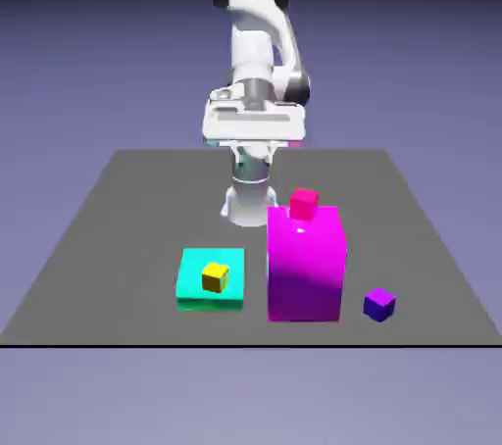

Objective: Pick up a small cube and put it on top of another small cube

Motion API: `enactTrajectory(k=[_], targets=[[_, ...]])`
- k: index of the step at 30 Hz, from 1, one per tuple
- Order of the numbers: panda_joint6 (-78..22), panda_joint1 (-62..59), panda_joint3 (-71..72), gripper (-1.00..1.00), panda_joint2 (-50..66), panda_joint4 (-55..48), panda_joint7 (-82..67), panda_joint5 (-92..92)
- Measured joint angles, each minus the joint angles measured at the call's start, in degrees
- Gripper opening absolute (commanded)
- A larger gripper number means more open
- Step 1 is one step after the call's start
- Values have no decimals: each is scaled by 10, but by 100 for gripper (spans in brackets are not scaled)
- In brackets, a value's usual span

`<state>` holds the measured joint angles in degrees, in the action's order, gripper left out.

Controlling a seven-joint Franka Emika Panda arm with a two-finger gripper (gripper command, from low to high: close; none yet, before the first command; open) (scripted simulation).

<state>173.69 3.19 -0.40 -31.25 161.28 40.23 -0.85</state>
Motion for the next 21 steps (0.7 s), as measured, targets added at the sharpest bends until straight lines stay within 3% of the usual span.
enactTrajectory(k=[14, 21], targets=[[-21, 291, -15, 0, 158, 33, -226, -147], [-59, 433, -78, 0, 245, 48, -395, -132]])
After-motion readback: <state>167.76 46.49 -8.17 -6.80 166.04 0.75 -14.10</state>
